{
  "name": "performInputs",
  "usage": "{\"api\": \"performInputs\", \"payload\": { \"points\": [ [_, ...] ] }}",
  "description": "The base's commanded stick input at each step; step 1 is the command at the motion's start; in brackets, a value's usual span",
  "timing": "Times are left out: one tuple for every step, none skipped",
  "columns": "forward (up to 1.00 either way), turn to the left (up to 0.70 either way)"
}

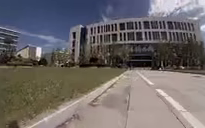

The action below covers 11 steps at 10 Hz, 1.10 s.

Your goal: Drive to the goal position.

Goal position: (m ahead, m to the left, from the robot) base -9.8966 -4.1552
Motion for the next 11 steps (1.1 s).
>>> {"api": "performInputs", "payload": {
  "points": [
    [0.70,-0.01],
    [0.70,-0.01],
    [0.70,-0.02],
    [0.70,-0.05],
    [0.70,-0.14],
    [0.70,-0.27],
    [0.70,-0.36],
    [0.70,-0.36],
    [0.70,-0.36],
    [0.70,-0.36],
    [0.70,-0.36]
  ]
}}
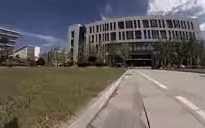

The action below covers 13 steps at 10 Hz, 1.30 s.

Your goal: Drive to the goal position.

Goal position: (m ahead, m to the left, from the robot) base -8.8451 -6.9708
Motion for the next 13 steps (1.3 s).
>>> {"api": "performInputs", "payload": {
  "points": [
    [0.70,-0.36],
    [0.70,-0.36],
    [0.70,-0.36],
    [0.70,-0.36],
    [0.70,-0.36],
    [0.70,-0.36],
    [0.70,-0.13],
    [0.70,-0.01],
    [0.70,-0.01],
    [0.70,-0.01],
    [0.70,-0.01],
    [0.70,-0.01],
    [0.70,-0.01]
  ]
}}
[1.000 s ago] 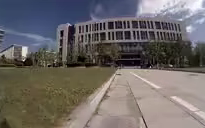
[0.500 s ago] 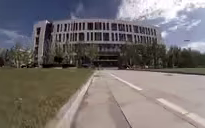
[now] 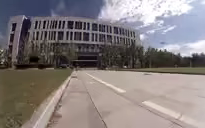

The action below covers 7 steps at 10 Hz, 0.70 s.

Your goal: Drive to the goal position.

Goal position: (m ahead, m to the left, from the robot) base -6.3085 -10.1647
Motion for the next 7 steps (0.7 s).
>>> {"api": "performInputs", "payload": {
  "points": [
    [0.70,-0.01],
    [0.70,-0.01],
    [0.70,0.01],
    [0.70,0.01],
    [0.70,0.01],
    [0.70,0.01],
    [0.70,0.02]
  ]
}}
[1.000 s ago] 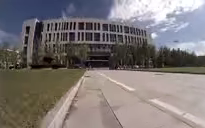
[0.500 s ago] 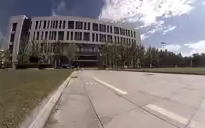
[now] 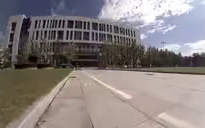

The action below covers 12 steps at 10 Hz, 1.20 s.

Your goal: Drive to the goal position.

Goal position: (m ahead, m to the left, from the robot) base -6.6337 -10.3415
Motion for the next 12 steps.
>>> {"api": "performInputs", "payload": {
  "points": [
    [0.70,0.02],
    [0.70,0.01],
    [0.70,0.01],
    [0.70,0.01],
    [0.70,0.01],
    [0.70,-0.01],
    [0.70,-0.21],
    [0.70,-0.34],
    [0.70,-0.35],
    [0.70,-0.32],
    [0.70,-0.28],
    [0.70,-0.27]
  ]
}}
